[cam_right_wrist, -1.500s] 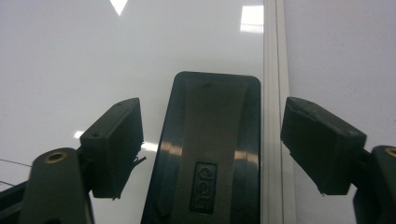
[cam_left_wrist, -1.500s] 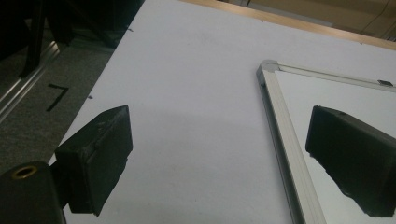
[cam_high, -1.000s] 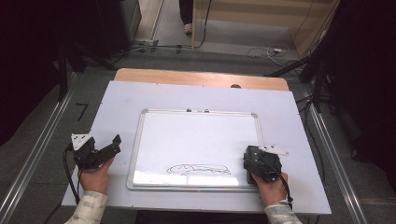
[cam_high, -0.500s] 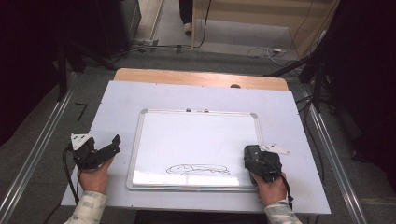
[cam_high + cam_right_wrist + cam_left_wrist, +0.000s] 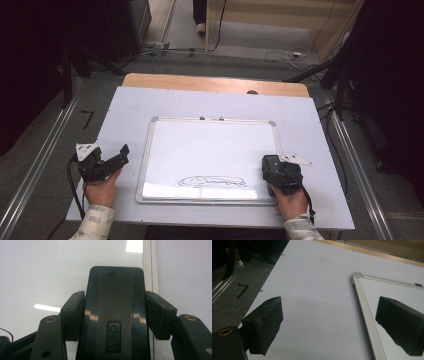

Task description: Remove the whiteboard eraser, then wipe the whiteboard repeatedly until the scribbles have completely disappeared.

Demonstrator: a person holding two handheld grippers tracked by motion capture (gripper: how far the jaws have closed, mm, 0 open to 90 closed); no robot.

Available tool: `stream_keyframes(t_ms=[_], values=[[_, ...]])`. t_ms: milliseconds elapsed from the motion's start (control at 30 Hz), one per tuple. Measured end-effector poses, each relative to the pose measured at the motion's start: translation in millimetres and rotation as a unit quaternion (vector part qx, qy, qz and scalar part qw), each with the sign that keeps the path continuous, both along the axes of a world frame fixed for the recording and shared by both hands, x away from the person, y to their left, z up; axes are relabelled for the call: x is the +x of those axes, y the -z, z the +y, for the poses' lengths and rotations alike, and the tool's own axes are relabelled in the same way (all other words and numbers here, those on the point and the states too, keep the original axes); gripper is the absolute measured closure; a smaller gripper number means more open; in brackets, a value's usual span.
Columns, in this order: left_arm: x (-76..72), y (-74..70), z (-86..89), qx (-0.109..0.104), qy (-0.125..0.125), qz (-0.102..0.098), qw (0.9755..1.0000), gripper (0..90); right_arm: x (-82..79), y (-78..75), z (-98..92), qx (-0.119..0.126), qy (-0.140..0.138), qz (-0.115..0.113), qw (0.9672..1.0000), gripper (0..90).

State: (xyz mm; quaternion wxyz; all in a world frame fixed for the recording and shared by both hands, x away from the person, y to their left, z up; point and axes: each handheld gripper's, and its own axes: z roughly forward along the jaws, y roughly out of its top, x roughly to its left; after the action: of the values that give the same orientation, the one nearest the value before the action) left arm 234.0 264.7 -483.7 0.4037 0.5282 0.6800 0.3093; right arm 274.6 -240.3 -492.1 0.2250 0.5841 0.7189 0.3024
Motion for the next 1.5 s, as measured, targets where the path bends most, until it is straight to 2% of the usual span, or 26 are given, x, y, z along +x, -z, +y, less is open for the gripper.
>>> stream_keyframes(t_ms=[367,667,833,1333,1500], values=[[0.1,1.5,3.1,-0.007,-0.004,0.001,1.0,8.0,-0.6,-0.9,4.2,-0.014,-0.018,-0.009,0.9997,38.1],[1.0,1.1,2.1,-0.004,-0.003,0.003,1.0,8.1,-2.9,-2.5,3.7,-0.013,-0.022,-0.015,0.9995,38.4],[2.5,1.5,0.7,-0.004,0.0,0.003,1.0,8.1,-5.3,-9.0,-0.5,0.002,-0.02,-0.03,0.9994,38.4],[1.6,0.9,1.3,-0.004,-0.003,0.0,1.0,8.1,-5.2,-9.9,-0.7,0.01,-0.027,-0.026,0.9993,38.3],[1.4,0.6,1.0,-0.004,-0.003,-0.001,1.0,8.1,-5.4,-9.2,3.2,0.01,-0.037,-0.02,0.9991,38.3]])
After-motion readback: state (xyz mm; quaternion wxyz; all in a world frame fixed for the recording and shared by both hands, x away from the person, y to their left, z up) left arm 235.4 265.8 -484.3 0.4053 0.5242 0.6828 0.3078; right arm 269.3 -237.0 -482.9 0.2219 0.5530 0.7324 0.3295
